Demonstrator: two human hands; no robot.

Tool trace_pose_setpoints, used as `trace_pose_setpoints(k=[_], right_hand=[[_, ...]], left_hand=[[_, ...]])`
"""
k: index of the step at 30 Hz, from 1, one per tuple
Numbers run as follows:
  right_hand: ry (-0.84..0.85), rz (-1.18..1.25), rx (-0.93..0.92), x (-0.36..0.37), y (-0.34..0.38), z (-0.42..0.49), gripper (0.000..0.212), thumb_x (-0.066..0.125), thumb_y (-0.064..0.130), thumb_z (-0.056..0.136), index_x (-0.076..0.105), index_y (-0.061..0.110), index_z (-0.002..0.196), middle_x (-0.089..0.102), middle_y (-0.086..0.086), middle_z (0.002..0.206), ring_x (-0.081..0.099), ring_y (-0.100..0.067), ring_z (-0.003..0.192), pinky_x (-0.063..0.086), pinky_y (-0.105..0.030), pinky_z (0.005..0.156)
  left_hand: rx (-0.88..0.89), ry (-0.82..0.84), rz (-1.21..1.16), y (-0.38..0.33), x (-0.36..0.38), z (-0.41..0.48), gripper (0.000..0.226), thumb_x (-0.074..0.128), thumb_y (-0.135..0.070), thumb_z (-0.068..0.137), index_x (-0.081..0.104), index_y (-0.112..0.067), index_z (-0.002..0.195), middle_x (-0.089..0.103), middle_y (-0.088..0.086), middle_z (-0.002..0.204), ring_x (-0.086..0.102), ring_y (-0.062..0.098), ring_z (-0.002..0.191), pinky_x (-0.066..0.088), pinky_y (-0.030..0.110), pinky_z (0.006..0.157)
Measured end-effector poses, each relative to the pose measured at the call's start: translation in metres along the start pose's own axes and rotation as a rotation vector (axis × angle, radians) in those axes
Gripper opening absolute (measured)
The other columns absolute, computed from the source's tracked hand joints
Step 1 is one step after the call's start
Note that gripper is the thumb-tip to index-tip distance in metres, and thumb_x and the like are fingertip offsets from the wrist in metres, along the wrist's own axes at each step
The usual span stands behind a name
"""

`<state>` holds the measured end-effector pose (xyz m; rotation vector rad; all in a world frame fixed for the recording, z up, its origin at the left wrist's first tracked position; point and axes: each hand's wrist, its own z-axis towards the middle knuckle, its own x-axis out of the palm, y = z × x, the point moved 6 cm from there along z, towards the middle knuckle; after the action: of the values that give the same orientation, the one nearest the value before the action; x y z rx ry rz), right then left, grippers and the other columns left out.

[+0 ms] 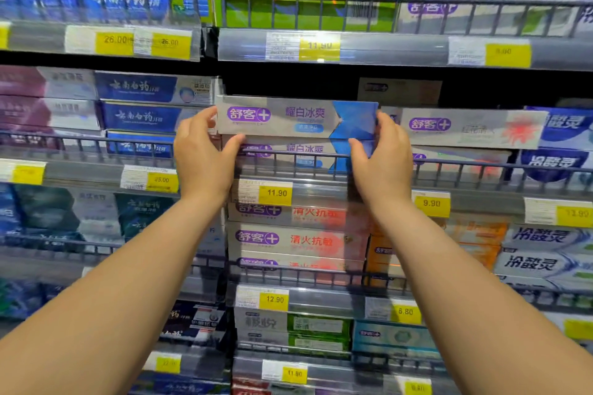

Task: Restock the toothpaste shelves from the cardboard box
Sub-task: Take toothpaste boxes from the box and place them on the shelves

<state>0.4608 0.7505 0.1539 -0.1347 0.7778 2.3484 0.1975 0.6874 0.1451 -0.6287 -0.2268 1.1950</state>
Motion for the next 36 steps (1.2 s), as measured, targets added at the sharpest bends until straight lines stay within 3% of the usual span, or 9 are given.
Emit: trace_pose_setpoints(k=[4,8,16,21,25,29,36], right_hand=[[0.079,-0.13,0.034,0.001,0.003,0.009,0.049,0.062,0.026,0.089,0.044,0.006,0.13,0.056,-0.014,0.121,0.048,-0.031,0.113,0.038,-0.035,0.086],[0.083,-0.187,0.052,0.002,0.005,0.008,0.04,0.06,0.023,0.091,0.048,0.005,0.124,0.061,-0.016,0.114,0.054,-0.035,0.105,0.041,-0.036,0.077],[0.042,-0.138,0.022,-0.002,0.009,0.001,0.045,0.053,0.012,0.092,0.045,0.006,0.136,0.061,-0.015,0.116,0.054,-0.034,0.107,0.045,-0.04,0.086],[0.002,-0.026,0.041,-0.009,0.004,-0.005,0.05,0.056,0.013,0.091,0.043,0.011,0.14,0.06,-0.013,0.121,0.053,-0.029,0.111,0.045,-0.038,0.094],[-0.063,0.042,0.067,-0.014,0.002,-0.003,0.044,0.06,0.013,0.089,0.053,0.012,0.132,0.063,-0.009,0.119,0.058,-0.025,0.106,0.046,-0.032,0.088],[-0.094,0.067,0.09,-0.016,0.0,-0.001,0.037,0.062,0.012,0.088,0.058,0.01,0.125,0.065,-0.008,0.113,0.06,-0.023,0.101,0.043,-0.024,0.08],[-0.111,0.088,0.135,-0.013,-0.003,0.0,0.039,0.062,0.012,0.087,0.059,0.012,0.126,0.066,-0.007,0.114,0.061,-0.02,0.102,0.044,-0.023,0.084]], left_hand=[[-0.032,0.001,0.052,0.003,-0.003,0.001,0.055,0.069,-0.042,0.082,0.053,-0.023,0.131,0.065,0.004,0.098,0.049,0.029,0.102,0.037,0.039,0.087],[-0.063,0.003,0.04,0.005,0.003,0.001,0.058,0.067,-0.045,0.082,0.051,-0.026,0.135,0.068,0.009,0.101,0.048,0.032,0.108,0.036,0.039,0.092],[-0.063,-0.039,-0.057,0.015,0.006,0.004,0.057,0.069,-0.045,0.079,0.054,-0.028,0.132,0.07,0.001,0.092,0.056,0.03,0.099,0.041,0.045,0.094],[-0.083,-0.048,-0.006,0.014,0.005,0.001,0.058,0.068,-0.049,0.08,0.053,-0.03,0.133,0.068,-0.001,0.094,0.052,0.027,0.104,0.027,0.037,0.088],[-0.126,-0.044,0.019,0.018,0.003,-0.001,0.05,0.065,-0.051,0.081,0.06,-0.026,0.125,0.068,-0.001,0.104,0.05,0.025,0.11,0.02,0.034,0.084],[-0.108,-0.032,0.047,0.015,0.001,0.001,0.031,0.061,-0.048,0.085,0.069,-0.028,0.108,0.069,0.001,0.095,0.054,0.026,0.102,0.019,0.036,0.079],[-0.107,0.004,0.099,0.01,0.0,0.0,0.033,0.059,-0.047,0.087,0.069,-0.021,0.105,0.067,0.006,0.1,0.051,0.029,0.105,0.018,0.037,0.079]])
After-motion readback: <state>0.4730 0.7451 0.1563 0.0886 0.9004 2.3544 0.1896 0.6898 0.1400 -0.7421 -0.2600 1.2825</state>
